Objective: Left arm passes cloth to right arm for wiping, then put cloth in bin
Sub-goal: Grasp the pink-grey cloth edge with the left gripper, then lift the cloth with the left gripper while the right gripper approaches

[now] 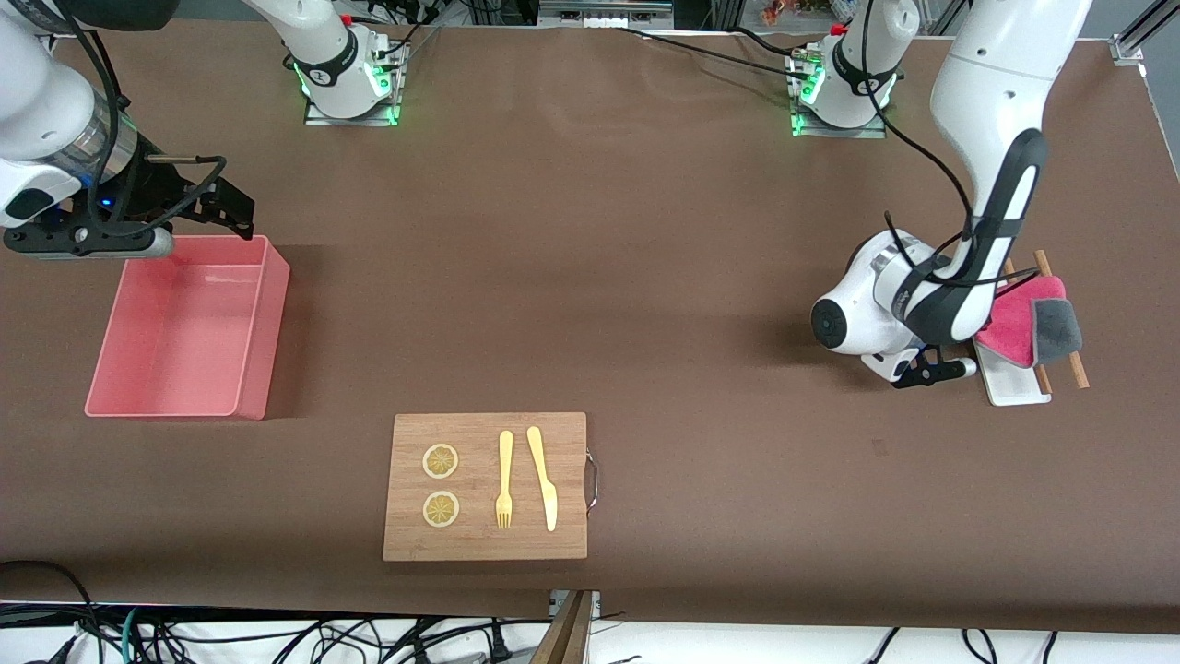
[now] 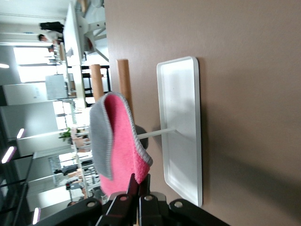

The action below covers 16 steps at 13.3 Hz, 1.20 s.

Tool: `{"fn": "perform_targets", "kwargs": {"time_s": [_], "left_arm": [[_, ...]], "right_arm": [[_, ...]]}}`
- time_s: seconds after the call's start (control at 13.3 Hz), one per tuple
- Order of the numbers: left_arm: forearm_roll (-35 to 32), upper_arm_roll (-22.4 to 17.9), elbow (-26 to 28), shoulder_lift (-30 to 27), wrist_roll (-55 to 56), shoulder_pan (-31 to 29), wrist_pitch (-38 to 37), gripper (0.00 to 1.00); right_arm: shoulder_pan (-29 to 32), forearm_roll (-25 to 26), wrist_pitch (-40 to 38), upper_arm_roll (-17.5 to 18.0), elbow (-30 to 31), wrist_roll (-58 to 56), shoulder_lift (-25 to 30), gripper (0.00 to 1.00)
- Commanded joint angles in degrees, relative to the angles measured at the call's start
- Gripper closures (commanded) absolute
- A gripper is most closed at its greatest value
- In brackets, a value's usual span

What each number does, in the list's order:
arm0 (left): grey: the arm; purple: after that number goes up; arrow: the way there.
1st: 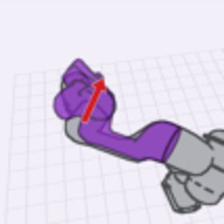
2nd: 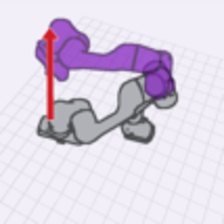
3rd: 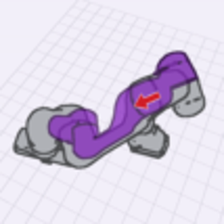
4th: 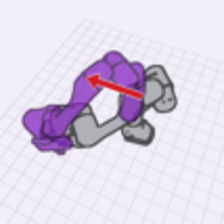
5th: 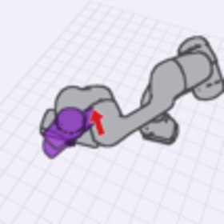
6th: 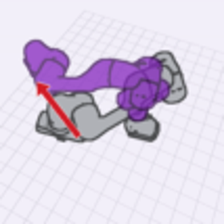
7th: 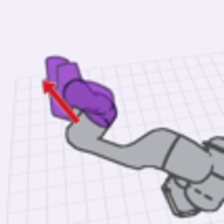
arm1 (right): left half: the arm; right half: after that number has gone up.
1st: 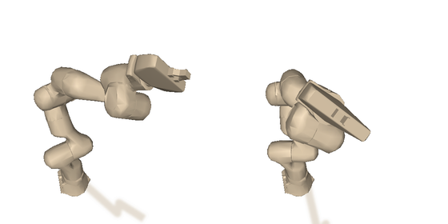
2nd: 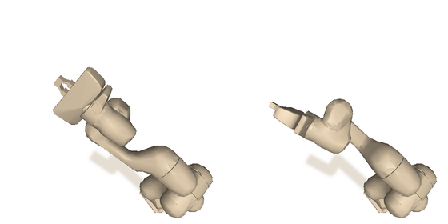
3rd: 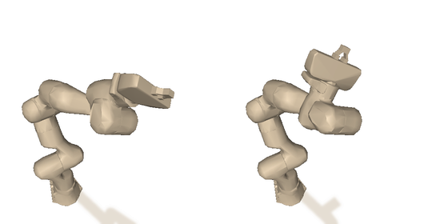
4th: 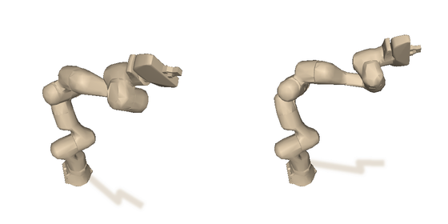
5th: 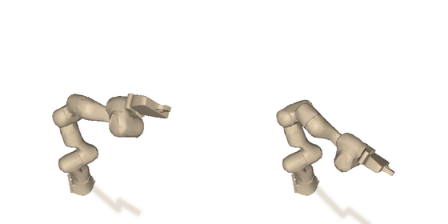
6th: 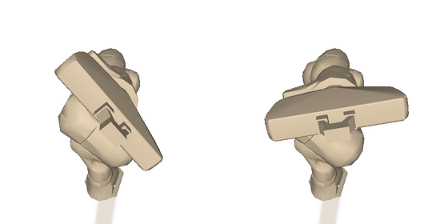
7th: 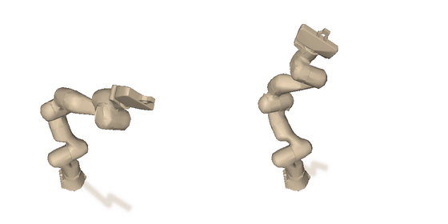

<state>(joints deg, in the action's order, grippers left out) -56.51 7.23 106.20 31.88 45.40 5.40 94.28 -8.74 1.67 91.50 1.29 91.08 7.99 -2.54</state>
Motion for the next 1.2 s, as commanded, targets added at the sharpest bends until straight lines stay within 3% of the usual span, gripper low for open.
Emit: {"fn": "perform_targets", "kwargs": {"time_s": [0.0, 0.22, 0.45, 0.67, 0.82, 1.05, 1.12], "left_arm": [[8.5, 0.3, -5.9, -5.5, -13.5, -0.1, -2.0, 1.00], [18.2, 1.7, -15.0, -7.8, -24.5, 0.1, -9.6, 1.00], [26.1, 8.3, -26.1, -8.2, -25.7, 0.2, -17.5, 1.00], [38.1, 14.1, -33.8, -8.2, -25.6, 0.2, -18.0, 1.00], [48.2, 16.7, -37.8, -7.9, -25.8, 0.6, -17.5, 1.00], [61.0, 20.4, -41.1, -7.4, -25.8, 0.7, -13.9, 1.00], [64.0, 21.5, -41.2, -7.4, -25.7, 0.6, -11.8, 1.00]], "right_arm": [[-0.4, 1.0, -0.7, 0.0, -0.6, -0.4, 0.3, 0.00], [-1.0, 0.9, -0.7, 0.0, -0.6, -0.3, 0.3, 0.00], [-4.6, 1.2, -0.8, 0.9, -0.6, -0.7, -0.7, 0.00], [-8.7, 0.4, -6.7, 1.7, -2.3, -1.2, 0.2, 0.00], [-10.7, 0.4, -10.5, 6.4, -3.3, -0.2, -0.3, 0.00], [-10.9, -0.3, -10.2, 12.5, -3.5, -1.4, 0.0, 0.00], [-10.9, -4.7, -10.1, 12.8, -3.6, -4.4, 0.0, 0.00]]}}
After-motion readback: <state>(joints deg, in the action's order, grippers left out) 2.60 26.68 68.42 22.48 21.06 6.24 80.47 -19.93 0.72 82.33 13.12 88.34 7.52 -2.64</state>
